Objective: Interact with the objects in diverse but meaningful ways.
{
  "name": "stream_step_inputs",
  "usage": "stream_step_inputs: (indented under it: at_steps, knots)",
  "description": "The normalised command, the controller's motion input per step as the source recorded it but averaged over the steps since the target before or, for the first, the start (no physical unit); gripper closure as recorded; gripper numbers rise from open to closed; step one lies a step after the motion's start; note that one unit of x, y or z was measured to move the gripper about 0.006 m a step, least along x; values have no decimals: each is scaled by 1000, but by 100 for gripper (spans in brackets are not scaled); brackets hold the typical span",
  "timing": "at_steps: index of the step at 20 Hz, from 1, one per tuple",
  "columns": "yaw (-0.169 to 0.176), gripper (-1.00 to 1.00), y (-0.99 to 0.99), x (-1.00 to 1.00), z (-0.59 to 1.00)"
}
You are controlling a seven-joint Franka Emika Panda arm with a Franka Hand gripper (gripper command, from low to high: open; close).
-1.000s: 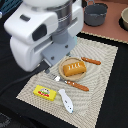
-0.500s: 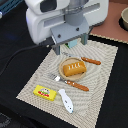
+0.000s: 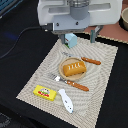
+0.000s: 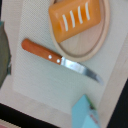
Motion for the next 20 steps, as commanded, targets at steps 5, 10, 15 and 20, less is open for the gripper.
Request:
stream_step_inputs:
  at_steps: [5,10,15,20]
  knots:
    - [-297,-100,59,123,-182]
    - [-162,-100,-1,239,-349]
    - [-120,-100,-86,281,-449]
    - [-146,-100,-226,227,-399]
